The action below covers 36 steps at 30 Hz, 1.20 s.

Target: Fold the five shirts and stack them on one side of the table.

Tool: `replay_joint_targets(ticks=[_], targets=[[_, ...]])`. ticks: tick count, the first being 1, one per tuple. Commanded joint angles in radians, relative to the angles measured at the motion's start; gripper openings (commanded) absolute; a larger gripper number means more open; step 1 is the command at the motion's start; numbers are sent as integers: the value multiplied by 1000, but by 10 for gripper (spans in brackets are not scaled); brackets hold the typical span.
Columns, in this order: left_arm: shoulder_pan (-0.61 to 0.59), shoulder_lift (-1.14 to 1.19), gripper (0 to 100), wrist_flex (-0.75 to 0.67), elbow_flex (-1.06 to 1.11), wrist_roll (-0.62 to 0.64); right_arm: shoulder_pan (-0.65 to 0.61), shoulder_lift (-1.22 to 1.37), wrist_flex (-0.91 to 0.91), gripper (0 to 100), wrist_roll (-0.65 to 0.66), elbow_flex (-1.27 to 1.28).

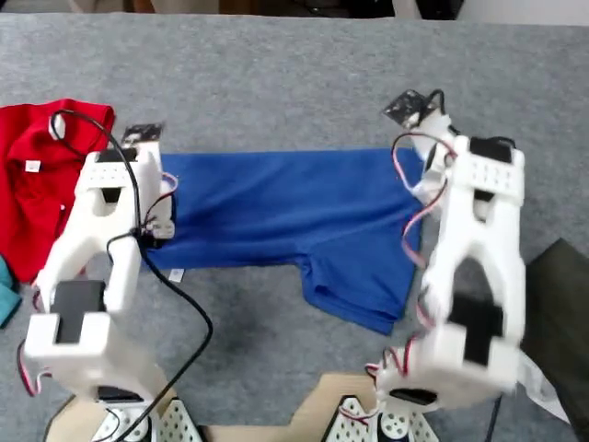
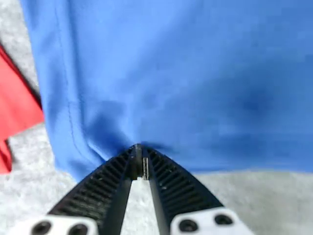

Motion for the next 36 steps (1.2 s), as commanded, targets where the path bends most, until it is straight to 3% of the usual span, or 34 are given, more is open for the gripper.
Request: replay_joint_targets(ticks=[1, 9, 13, 21, 25, 30, 36], targets=[[49, -150, 20, 43, -21, -5, -59, -283, 8, 5, 46, 197], [5, -278, 20, 41, -21, 38, -171, -653, 61, 15, 173, 593], [-81, -278, 20, -37, 51, 55, -254, -717, 164, 102, 199, 638], [-135, -377, 20, -442, 519, 57, -443, -667, 242, 151, 196, 641], [-189, -406, 20, -559, 551, 58, -473, -615, 242, 153, 176, 665], [-232, -369, 20, -592, 535, 103, -475, -549, 163, 159, 173, 737], [-215, -331, 20, -592, 516, 103, -524, -478, 71, 271, 170, 820]])
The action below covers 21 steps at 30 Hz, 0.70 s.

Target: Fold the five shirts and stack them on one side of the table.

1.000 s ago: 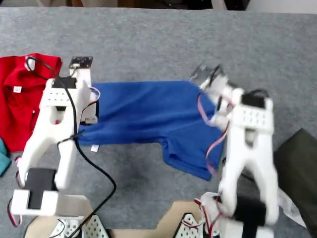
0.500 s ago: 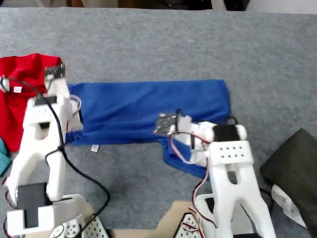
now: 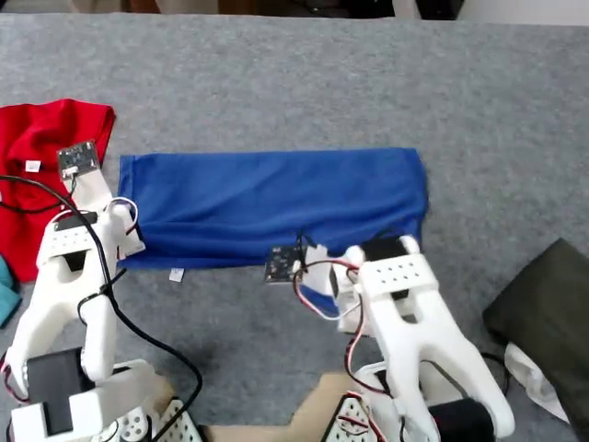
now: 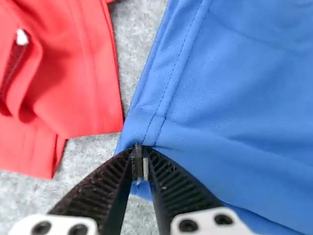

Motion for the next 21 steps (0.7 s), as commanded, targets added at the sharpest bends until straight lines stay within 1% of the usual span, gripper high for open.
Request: replay_joint_targets(ticks=[1, 8, 10, 13, 15, 17, 21], targets=[[6, 4, 20, -12, -37, 8, -30, 24, -55, 272, -14, 25], [6, 5, 20, -14, -37, 6, -25, 87, -166, 260, -15, 53], [6, 5, 20, -12, -37, 6, -10, 99, -181, 202, -31, 53], [6, 5, 20, -12, -37, 5, 22, 99, -203, 67, -44, 51], [6, 5, 20, -14, -37, 5, 41, 99, -215, 2, -44, 50], [6, 5, 20, -14, -37, 5, 64, 99, -230, 14, -46, 50], [6, 5, 20, -15, -37, 5, 97, 99, -255, 5, -46, 36]])
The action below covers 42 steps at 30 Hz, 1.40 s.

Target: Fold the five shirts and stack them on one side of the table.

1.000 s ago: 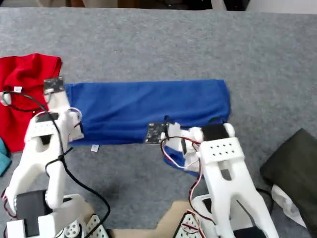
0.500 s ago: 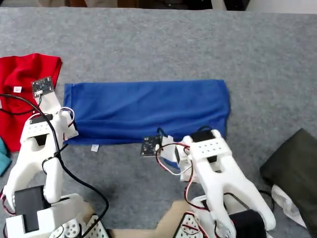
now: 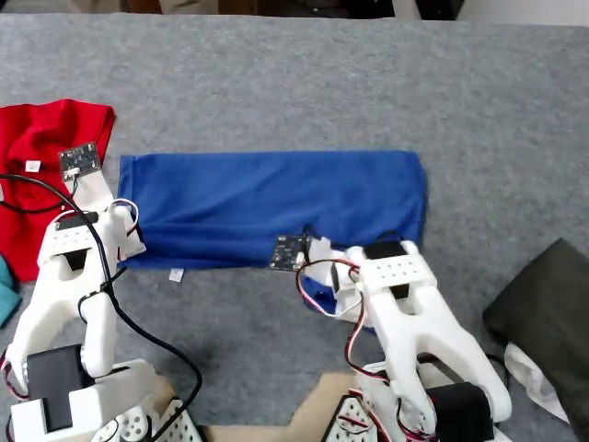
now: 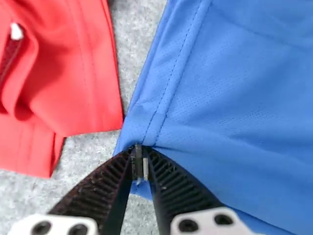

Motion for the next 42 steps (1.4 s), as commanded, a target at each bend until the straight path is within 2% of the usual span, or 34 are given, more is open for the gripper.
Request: replay_joint_targets(ticks=[1, 5, 11, 15, 26, 33, 35, 40, 42], targets=[[8, -2, 20, -15, -35, 5, 36, 8, -6, 5, -12, -16], [8, -2, 20, -15, -35, -12, 51, 8, 92, 5, -12, -139], [8, -2, 20, -15, -34, -17, 54, 28, 269, 5, -3, -464], [8, -2, 20, -15, -34, -20, 48, 159, 328, 5, 34, -662], [8, -2, 20, -15, -34, -21, 45, 533, 347, 5, 221, -1064], [9, -2, 20, -15, -32, -21, 39, 644, 325, 11, 241, -1152], [9, -2, 20, -15, -32, -21, 35, 656, 302, 53, 241, -1165], [9, -2, 21, -15, -29, -23, 33, 664, 250, 297, 238, -1159], [9, -2, 21, -15, -29, -23, 35, 659, 241, 360, 238, -1165]])
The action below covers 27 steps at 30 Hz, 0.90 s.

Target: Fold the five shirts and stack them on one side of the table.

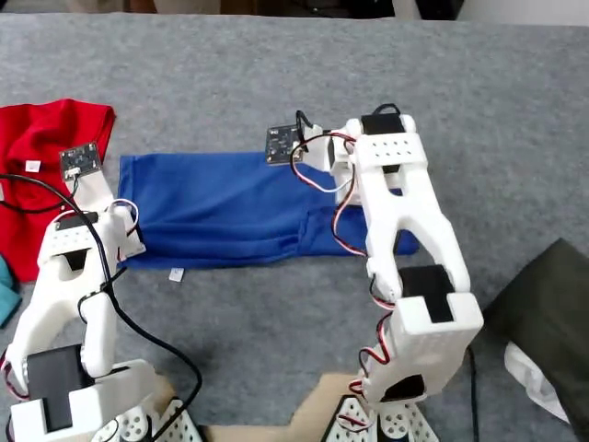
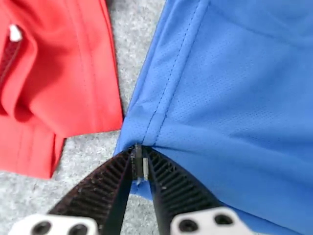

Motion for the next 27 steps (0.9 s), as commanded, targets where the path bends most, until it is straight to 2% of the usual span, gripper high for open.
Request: replay_joint_targets(ticks=[1, 4, 7, 9, 12, 15, 17, 21, 25, 27], targets=[[9, -2, 21, -15, -29, -12, -7, -13, -28, 374, 9, -51], [9, -2, 21, -15, -29, -12, -7, -48, -12, 366, 8, -41], [9, -2, 21, -15, -29, -12, 4, -114, 61, 304, 8, -10], [9, -2, 21, -15, -29, -12, 13, -166, 101, 206, 6, 22], [9, -2, 22, -15, -31, -6, 42, -251, 118, 6, -44, 91], [-2, -12, 27, -9, -41, 23, 90, -329, 106, 27, -164, 142], [-20, -13, 73, 61, -98, 77, 130, -364, 104, 4, -206, 156], [-87, -1, 188, 324, -379, 164, 222, -372, 83, 6, -250, 154], [-83, 44, 198, 437, -637, 178, 280, -343, -9, 6, -325, 191], [-57, 127, 196, 474, -743, 143, 286, -312, -28, 6, -367, 203]])
